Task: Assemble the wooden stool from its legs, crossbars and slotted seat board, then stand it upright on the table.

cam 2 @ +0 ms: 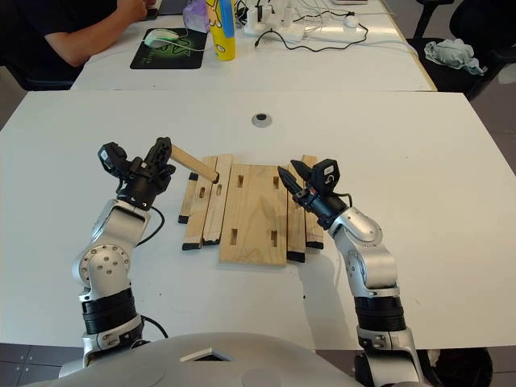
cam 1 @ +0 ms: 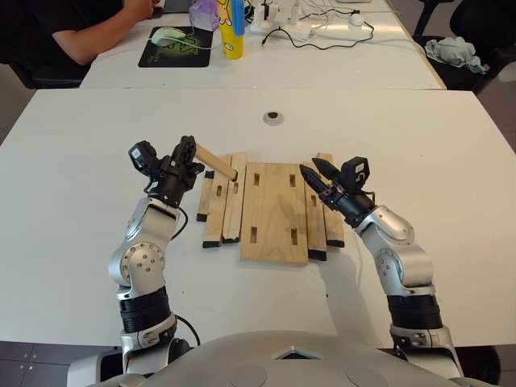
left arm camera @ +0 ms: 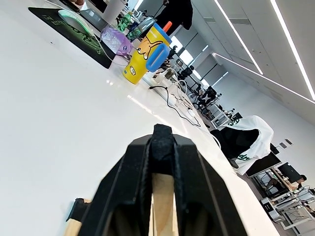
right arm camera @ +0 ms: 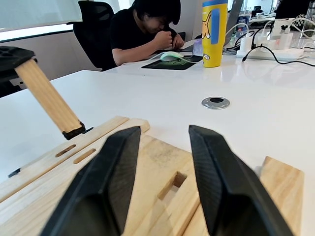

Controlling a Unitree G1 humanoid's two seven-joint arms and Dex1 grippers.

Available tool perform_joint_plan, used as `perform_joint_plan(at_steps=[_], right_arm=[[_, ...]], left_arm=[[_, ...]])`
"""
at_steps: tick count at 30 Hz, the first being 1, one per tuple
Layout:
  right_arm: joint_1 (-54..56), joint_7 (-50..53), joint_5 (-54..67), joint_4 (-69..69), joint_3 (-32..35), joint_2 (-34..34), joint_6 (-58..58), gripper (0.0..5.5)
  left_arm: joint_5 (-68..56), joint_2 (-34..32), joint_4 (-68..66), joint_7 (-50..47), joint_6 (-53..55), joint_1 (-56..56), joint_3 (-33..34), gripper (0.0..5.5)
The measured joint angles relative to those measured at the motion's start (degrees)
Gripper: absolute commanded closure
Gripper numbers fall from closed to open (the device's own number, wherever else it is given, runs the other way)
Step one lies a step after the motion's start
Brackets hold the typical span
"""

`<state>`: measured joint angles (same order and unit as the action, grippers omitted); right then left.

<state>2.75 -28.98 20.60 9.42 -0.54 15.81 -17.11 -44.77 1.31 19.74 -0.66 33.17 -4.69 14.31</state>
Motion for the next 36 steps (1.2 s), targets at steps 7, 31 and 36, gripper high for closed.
perform_joint_plan(at_steps=[7, 31, 36], right_arm=[[0.2, 0.0, 0.0, -0.5, -0.3, 0.1, 0.0, 3.68], [1.1, -0.5, 0.0, -0.6, -1.1, 0.2, -0.4, 3.68], [1.4, -0.5, -0.2, -0.5, -2.0, 0.2, -0.6, 3.68]], left_arm=[[0.0, 0.5, -1.4, 0.1, 0.0, 0.7, -0.4, 5.07], [6.7, 1.8, -3.1, -1.2, -3.6, 1.9, -3.9, 5.07], [12.0, 1.8, -3.2, -1.9, -5.1, 0.8, -7.5, 5.07]])
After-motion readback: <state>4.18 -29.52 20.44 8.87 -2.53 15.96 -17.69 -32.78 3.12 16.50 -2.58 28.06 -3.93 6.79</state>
